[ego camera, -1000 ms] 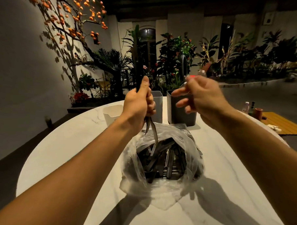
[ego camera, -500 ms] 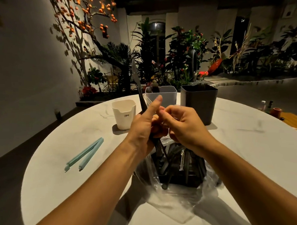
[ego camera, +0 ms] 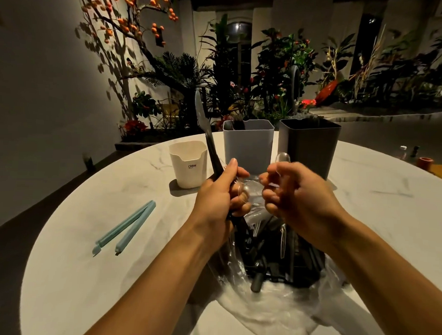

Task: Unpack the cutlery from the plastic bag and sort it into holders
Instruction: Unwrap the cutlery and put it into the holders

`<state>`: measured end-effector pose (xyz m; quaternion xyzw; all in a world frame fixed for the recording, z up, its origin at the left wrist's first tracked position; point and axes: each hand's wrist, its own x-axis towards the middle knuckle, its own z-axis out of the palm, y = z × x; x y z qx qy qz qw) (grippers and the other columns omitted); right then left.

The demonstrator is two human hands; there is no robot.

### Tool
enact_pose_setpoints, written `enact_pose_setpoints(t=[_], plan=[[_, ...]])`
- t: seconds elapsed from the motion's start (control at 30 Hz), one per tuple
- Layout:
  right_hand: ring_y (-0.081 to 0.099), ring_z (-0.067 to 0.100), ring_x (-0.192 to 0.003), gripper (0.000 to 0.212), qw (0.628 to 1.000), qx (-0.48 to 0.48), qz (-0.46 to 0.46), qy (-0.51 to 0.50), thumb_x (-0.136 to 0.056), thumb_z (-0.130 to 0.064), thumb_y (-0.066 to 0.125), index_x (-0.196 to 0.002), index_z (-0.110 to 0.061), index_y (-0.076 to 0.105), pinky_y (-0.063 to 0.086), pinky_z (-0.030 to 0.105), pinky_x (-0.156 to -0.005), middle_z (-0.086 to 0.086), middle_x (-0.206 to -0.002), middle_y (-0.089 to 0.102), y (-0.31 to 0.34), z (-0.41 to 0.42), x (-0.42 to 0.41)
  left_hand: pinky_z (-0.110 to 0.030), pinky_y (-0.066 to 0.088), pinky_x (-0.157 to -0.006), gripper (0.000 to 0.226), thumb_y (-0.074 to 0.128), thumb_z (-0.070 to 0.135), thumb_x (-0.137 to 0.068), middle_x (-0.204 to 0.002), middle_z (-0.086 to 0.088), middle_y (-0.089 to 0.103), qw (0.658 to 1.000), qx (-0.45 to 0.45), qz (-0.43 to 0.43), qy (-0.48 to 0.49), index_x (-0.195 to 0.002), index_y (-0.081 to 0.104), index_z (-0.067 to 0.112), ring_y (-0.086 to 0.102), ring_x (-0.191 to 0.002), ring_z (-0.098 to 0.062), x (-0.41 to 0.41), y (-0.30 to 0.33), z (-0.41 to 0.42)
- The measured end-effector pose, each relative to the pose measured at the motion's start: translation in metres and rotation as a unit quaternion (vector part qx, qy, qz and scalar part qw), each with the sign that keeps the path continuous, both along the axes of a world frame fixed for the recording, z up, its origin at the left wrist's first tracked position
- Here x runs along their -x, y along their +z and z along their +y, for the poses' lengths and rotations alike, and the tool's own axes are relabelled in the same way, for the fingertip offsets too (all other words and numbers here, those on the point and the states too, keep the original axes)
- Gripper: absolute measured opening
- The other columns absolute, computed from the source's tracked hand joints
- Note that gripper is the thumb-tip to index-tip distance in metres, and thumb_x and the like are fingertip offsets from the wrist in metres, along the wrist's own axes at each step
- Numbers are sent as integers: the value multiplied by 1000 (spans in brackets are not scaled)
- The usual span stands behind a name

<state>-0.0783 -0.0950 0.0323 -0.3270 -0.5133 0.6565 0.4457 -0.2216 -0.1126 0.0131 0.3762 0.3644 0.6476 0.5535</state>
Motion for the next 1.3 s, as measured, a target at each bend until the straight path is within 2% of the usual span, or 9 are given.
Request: enact_pose_setpoints(t=[0.13,0.37,0.47,0.53,0.9,1.0,1.1,1.2,1.3], plan=[[44,6,-53,23,983,-119,-129,-47,-104,-16,42,-98,-7,62,36,18,-46,1,-72,51,-5,0,0,-19,27,-42,33,46,35,-105,-56,4,30,999,-11,-31,1,-89,60,10,25,-44,-6,-3,-2,-1],[42,5,-47,35,954,-219,-203,-29,-92,-39,60,-82,-5,65,33,14,-44,-4,-56,50,-1,-5,-2,-17,23,-42,33,43,36,-106,-53,6,27,986,-39,-162,-6,-87,53,12,24,-42,-5,2,10,-2],[61,5,-64,37,884,-273,-369,92,-79,-51,67,-91,-16,71,51,21,-61,-2,-73,67,1,-9,-11,-16,23,-41,34,42,38,-106,-53,7,26,980,-41,-195,-7,-85,51,13,24,-41,-4,10,12,-1],[66,6,-72,25,853,-271,-422,143,-82,-45,71,-94,-23,74,55,25,-68,-2,-81,72,0,-11,-16,-16,23,-39,35,42,39,-106,-53,8,26,979,-35,-203,-12,-83,50,14,24,-40,-4,11,11,-1],[68,5,-65,14,885,-263,-374,89,-81,-32,76,-87,-19,75,51,17,-61,-4,-71,72,-9,-8,-19,-19,31,-43,31,51,31,-103,-52,4,27,992,11,-123,-5,-79,54,11,28,-44,-8,-14,-4,-6],[66,9,-64,29,879,-289,-376,58,-70,-46,79,-82,-20,73,54,22,-61,-2,-71,71,-7,-7,-19,-19,31,-42,33,51,33,-103,-52,4,27,995,9,-97,4,-81,57,10,28,-44,-8,-15,-4,-8],[62,7,-66,52,915,-279,-292,-13,-65,-66,67,-86,-19,68,52,23,-61,-5,-73,67,-2,-5,-19,-18,26,-42,32,51,35,-101,-54,4,27,998,-1,-61,2,-88,64,9,26,-43,-7,-13,-4,-10],[65,8,-88,53,917,-315,-238,-59,-69,-64,64,-97,-19,60,57,29,-76,-5,-91,67,-2,-7,-12,-19,32,-46,36,58,43,-89,-62,-1,37,999,-13,-13,-33,-91,76,12,32,-47,-7,-17,-3,-14],[65,16,-102,56,917,-320,-234,-37,-71,-54,72,-117,-28,52,60,36,-82,1,-111,62,-8,-8,-6,-25,44,-60,36,59,48,-88,-69,-3,62,998,-3,35,-45,-88,80,19,58,-58,-11,-17,-1,-16]])
